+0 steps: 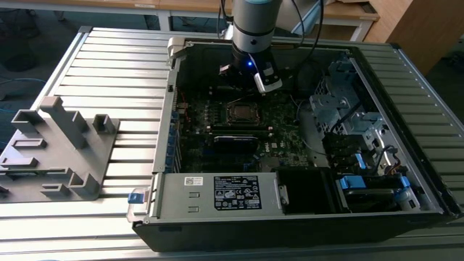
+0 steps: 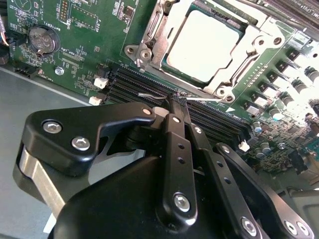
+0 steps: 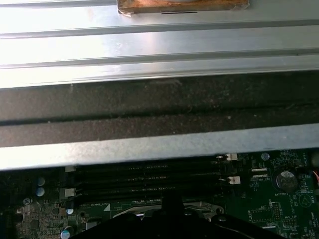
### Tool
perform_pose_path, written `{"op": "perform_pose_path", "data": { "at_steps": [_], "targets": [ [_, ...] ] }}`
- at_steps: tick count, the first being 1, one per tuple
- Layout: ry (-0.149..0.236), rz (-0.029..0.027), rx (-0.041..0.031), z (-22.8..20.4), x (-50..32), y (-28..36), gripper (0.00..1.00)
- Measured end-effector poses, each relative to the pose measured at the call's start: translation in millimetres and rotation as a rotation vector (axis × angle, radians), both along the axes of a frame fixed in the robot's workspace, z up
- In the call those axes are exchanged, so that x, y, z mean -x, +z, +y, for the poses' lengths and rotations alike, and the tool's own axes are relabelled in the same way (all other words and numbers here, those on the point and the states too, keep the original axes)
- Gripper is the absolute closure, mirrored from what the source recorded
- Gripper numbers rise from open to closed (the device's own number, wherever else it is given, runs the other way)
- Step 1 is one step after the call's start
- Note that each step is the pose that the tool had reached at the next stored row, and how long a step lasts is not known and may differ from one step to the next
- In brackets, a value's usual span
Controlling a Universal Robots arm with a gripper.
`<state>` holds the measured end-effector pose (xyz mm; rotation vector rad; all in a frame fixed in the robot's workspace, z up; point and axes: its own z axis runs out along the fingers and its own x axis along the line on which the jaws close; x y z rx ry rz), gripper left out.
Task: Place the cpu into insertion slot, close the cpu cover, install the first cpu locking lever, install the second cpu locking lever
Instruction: 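Install the first cpu locking lever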
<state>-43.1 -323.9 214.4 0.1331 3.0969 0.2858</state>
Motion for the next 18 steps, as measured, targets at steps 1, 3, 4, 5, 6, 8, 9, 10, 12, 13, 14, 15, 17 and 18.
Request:
{"op": "perform_pose_path", "data": {
  "at_steps": [1, 3, 4, 5, 6, 8, 9, 10, 12, 13, 14, 15, 17, 18],
  "targets": [
    [0.0, -0.0004, 0.0, 0.0, 0.0, -0.4, 0.9],
    [0.0, -0.0005, 0.0003, 0.0, 0.0, -1.0, 0.9],
    [0.0, -0.0005, 0.0006, 0.0, 0.0, -1.0, 0.9],
    [0.0, -0.0005, 0.0007, 0.0, 0.0, -1.1, 0.9],
    [0.0, -0.0007, 0.0005, 0.0, 0.0, -1.3, 0.9],
    [-0.007, -0.0007, 0.0009, 0.0, 0.0, -1.9, 0.9],
    [-0.016, -0.0006, 0.0012, 0.0, 0.1, -2.1, 0.9],
    [-0.041, -0.0006, 0.0016, 0.0, 0.0, -2.7, 0.9],
    [-0.065, -0.0006, 0.0017, 0.0, 0.0, -3.2, 0.9],
    [-0.078, -0.0005, 0.0017, 0.0, 0.0, -3.5, 0.9],
    [-0.09, -0.0005, 0.0017, 0.0, 0.0, -3.8, 0.9],
    [-0.102, -0.0004, 0.002, 0.0, 0.0, -3.8, 0.9],
    [-0.102, -0.0005, 0.0018, 0.0, 0.0, -3.9, 0.9],
    [-0.102, -0.0006, 0.0018, 0.0, 0.0, -3.9, 0.9]
  ]
}}
